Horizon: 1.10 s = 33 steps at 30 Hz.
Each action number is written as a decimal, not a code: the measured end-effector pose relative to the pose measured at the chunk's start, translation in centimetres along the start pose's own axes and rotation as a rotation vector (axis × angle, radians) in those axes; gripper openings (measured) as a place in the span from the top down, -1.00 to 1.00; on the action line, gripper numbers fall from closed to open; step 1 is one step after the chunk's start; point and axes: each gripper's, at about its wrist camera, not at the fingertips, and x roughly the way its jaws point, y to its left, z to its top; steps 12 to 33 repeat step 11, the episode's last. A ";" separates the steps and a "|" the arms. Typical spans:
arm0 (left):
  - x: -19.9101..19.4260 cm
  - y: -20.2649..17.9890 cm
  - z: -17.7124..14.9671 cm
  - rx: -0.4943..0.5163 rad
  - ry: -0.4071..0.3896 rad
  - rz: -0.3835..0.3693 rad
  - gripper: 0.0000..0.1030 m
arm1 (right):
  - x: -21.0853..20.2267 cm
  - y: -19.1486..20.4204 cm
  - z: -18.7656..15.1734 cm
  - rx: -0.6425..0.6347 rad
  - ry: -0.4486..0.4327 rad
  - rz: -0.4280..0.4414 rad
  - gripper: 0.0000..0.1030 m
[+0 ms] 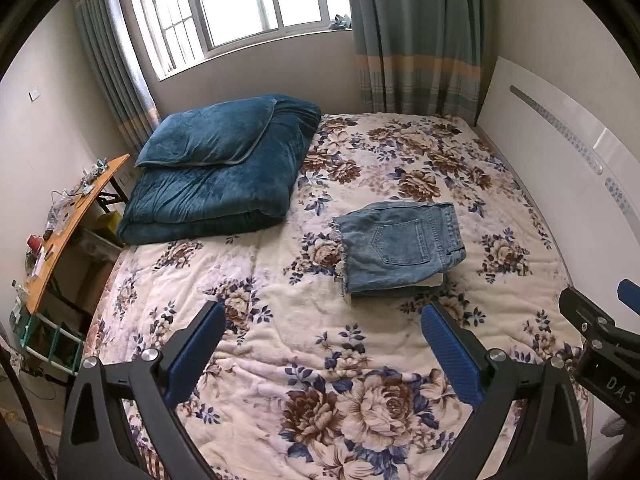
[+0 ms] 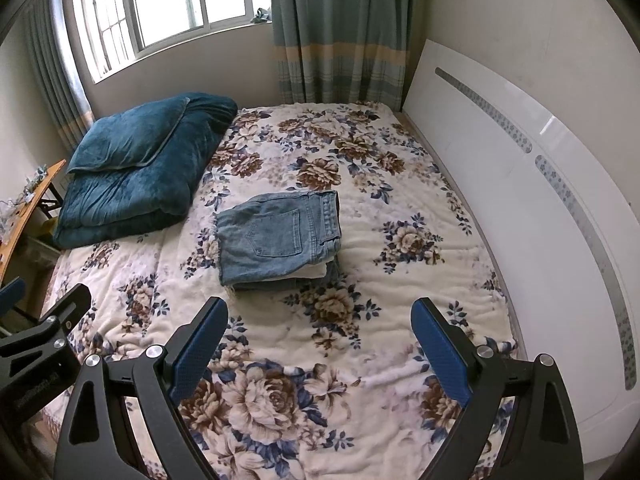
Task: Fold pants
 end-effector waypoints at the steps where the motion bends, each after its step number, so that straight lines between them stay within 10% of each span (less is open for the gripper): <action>1: -0.1 0.0 0.0 0.002 -0.003 0.005 -0.94 | -0.2 0.0 0.0 0.001 -0.001 0.001 -0.85; 33: -0.3 0.0 0.1 -0.001 -0.004 -0.007 -0.94 | -0.6 -0.2 0.1 0.004 -0.003 0.006 -0.85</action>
